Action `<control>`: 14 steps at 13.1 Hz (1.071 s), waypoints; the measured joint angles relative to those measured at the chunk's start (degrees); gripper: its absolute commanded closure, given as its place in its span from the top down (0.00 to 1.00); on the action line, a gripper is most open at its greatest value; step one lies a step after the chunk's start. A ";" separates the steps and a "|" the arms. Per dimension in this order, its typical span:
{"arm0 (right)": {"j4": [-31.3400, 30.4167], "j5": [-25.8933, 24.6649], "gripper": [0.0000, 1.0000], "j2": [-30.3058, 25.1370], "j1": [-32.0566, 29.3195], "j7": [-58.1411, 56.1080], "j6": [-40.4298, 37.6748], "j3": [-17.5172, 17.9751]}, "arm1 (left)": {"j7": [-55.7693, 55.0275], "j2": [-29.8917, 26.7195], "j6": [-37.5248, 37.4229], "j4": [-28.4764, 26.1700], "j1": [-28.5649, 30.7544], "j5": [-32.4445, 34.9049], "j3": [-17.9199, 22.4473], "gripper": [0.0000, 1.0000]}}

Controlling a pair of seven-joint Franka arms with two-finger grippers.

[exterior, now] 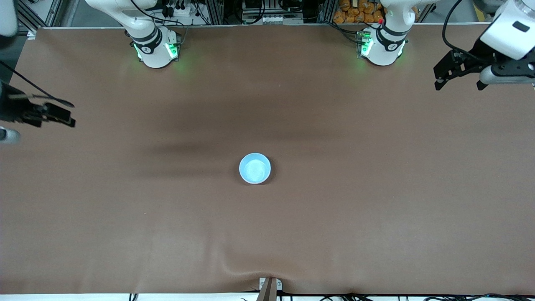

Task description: Stack pink and blue bowls on white bowl

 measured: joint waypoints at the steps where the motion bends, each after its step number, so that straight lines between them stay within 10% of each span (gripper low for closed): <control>1: -0.03 -0.04 1.00 -1.09 -0.07 0.00 -0.61 0.00 | 0.06 0.14 0.00 0.00 0.63 0.00 0.05 1.00; 14: -1.69 -0.42 1.00 -5.14 -5.55 -2.21 -1.42 0.62 | 0.27 1.25 1.85 0.07 3.72 0.10 0.30 1.00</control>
